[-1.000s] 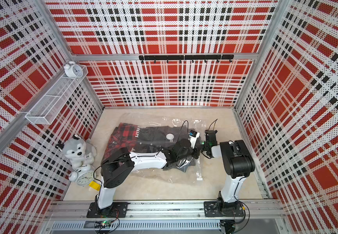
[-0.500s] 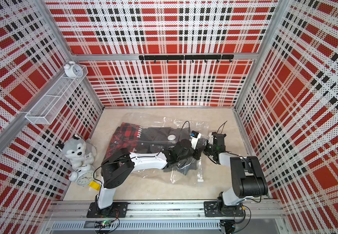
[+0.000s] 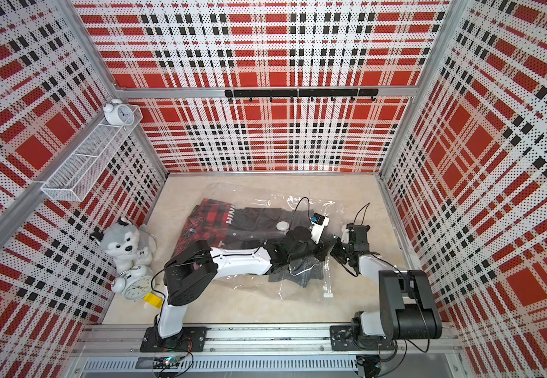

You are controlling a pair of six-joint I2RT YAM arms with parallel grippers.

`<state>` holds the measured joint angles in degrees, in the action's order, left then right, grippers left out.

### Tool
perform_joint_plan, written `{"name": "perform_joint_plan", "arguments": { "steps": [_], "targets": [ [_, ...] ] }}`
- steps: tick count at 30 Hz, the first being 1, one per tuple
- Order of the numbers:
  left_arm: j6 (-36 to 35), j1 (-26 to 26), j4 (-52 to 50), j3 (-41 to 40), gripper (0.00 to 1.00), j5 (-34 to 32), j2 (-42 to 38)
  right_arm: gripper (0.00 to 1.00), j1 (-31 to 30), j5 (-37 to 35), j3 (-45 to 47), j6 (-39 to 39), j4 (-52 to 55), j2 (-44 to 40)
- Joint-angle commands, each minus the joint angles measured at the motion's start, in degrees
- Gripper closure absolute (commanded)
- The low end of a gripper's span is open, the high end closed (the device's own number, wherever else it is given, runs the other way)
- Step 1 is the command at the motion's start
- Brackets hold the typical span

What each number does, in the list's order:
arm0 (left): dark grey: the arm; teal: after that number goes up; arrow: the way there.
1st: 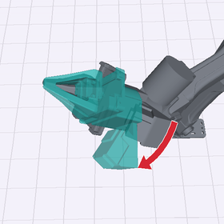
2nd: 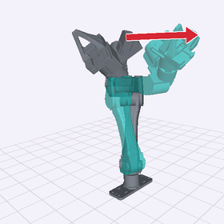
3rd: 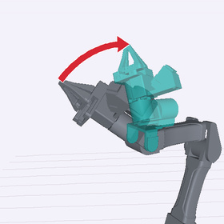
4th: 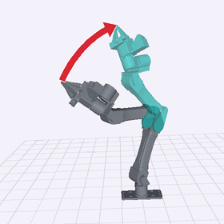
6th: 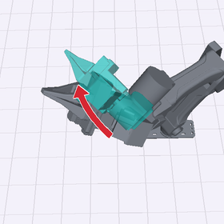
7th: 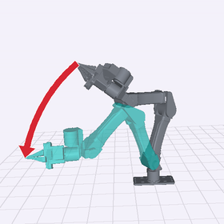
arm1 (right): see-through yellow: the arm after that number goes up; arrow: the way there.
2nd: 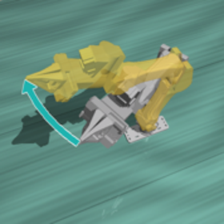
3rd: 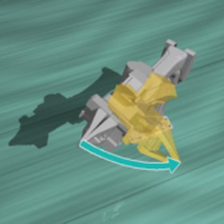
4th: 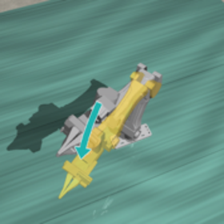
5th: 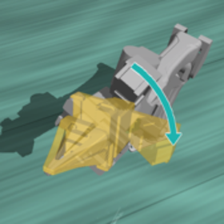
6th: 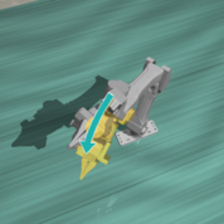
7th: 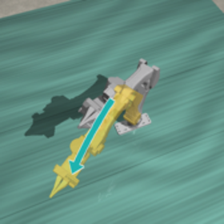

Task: Place the folded shirt into the vacuum bag
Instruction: Place the shirt in the vacuum bag.

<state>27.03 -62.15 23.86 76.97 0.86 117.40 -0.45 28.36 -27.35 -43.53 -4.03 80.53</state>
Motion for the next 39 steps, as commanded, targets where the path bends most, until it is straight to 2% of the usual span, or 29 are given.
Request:
{"name": "perform_joint_plan", "arguments": {
  "steps": [1, 4, 8, 11, 18, 23, 26, 28, 33, 39],
  "targets": [
    [-0.50, 1.23, -0.57, 0.29, 1.00, -3.32, -0.14, 0.31, 0.56, 5.29, 1.10, 0.10, -3.51, 2.83],
    [-0.57, 1.19, -0.57, -0.14, 1.00, -3.97, -0.89, 0.32, 0.60, 6.43, 1.85, -1.19, -5.28, 2.35],
    [-0.65, 1.33, -0.55, -0.50, 1.00, -4.64, -1.25, 0.31, 1.46, 3.48, 3.10, -0.95, -1.51, -3.87],
    [-0.58, 1.37, -0.48, -0.49, 1.00, -4.64, -1.13, 0.25, 3.21, 0.97, 5.02, -1.17, 1.75, -10.40],
    [-0.55, 1.45, -0.04, -0.65, 1.00, -4.55, -1.12, 0.23, 6.84, 0.99, 7.31, 0.22, 7.91, -18.69],
    [-0.48, 1.41, 0.31, -1.37, 1.00, -4.46, -1.56, 0.34, 7.97, 5.81, 10.10, -1.74, 4.80, -22.70],
    [-0.31, 1.39, 0.57, -1.65, 1.00, -4.21, -1.56, 0.43, 7.84, 10.86, 10.65, -2.39, 2.89, -20.95],
    [-0.31, 1.33, 0.66, -1.54, 1.00, -4.09, -1.41, 0.50, 7.34, 11.73, 11.17, -2.09, 2.57, -19.92],
    [-0.03, 1.01, 0.82, -0.99, 1.00, -3.94, -0.76, 0.62, 3.07, 9.73, 14.24, -4.03, -0.15, -19.46],
    [0.15, 0.46, 0.84, -0.30, 1.00, -3.99, -0.33, 0.68, -4.39, 6.93, 17.47, -9.73, -8.33, -17.10]
  ]
}}
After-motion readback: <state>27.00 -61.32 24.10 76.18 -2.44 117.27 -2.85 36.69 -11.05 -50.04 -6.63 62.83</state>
